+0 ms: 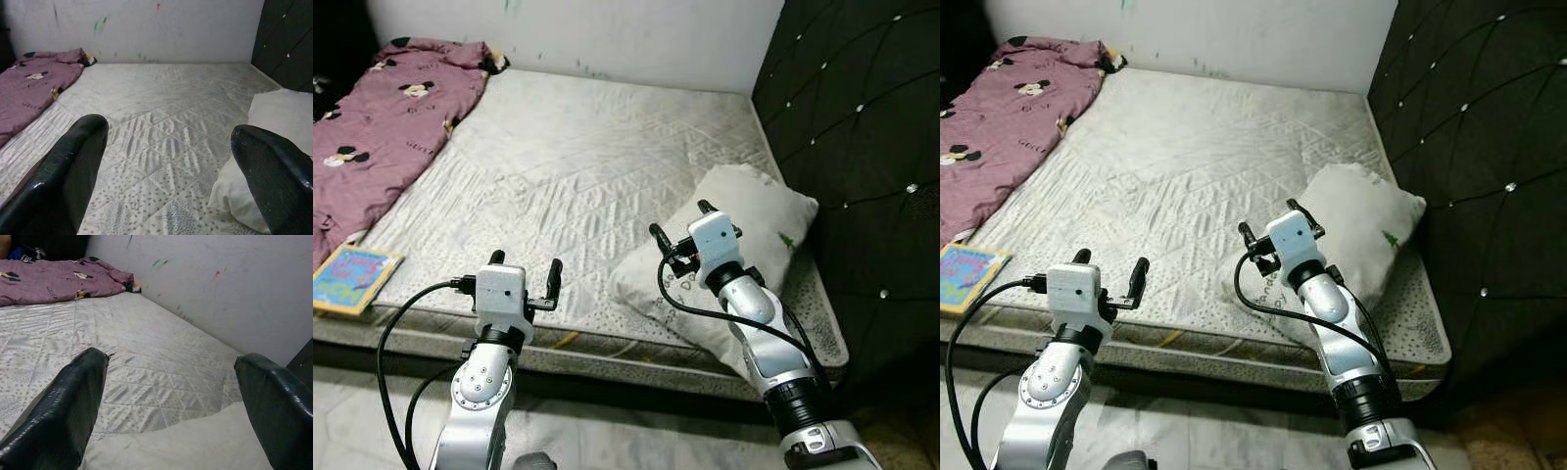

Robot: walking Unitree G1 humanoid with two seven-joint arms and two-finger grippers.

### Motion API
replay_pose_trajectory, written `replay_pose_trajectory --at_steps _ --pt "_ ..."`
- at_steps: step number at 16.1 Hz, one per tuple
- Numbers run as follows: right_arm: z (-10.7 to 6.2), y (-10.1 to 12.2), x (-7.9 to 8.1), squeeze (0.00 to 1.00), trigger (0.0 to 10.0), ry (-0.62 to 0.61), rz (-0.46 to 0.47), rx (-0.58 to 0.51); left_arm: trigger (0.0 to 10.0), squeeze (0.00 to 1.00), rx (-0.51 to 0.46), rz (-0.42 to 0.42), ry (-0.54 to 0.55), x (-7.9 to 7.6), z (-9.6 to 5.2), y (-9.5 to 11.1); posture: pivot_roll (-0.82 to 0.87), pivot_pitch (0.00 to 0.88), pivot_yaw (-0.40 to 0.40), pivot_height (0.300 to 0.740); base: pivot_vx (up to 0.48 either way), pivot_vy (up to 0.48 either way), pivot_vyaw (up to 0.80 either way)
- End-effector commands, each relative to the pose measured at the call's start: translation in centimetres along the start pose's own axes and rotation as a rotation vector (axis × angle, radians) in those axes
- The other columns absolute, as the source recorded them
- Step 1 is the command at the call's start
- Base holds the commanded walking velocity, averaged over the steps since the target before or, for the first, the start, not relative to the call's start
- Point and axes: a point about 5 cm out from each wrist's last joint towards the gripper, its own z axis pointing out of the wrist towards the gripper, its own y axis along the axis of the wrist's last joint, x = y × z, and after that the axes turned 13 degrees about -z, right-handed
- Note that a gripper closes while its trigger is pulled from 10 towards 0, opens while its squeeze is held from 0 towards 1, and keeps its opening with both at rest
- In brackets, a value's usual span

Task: Clean up the room

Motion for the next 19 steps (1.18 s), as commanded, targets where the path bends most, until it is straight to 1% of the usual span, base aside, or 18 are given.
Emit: replay_pose_trajectory --at_steps 1,14,15,19 --pt "0.11 0.13 -0.38 0.0 10.0 -0.016 0.001 -0.006 10.0 0.0 -0.008 0.005 -0.016 -0.1 0.21 0.18 0.01 0.0 -0.058 0.74 0.319 0.0 0.0" --pt "0.15 0.09 -0.44 0.0 10.0 -0.015 -0.004 -0.007 10.0 0.0 0.003 0.011 -0.014 -0.11 0.32 0.04 0.01 0.0 -0.057 0.74 0.342 0.0 0.0" --pt "0.15 0.09 -0.46 0.0 10.0 -0.015 -0.004 -0.007 10.0 0.0 0.002 0.005 -0.013 -0.1 0.34 0.03 0.01 0.0 -0.057 0.74 0.24 0.0 0.0" --pt "0.11 -0.08 -0.65 0.0 10.0 -0.021 -0.003 -0.001 10.0 0.0 0.005 0.006 -0.009 -0.02 0.41 -0.04 0.01 0.0 -0.057 0.74 0.0 0.0 0.0"
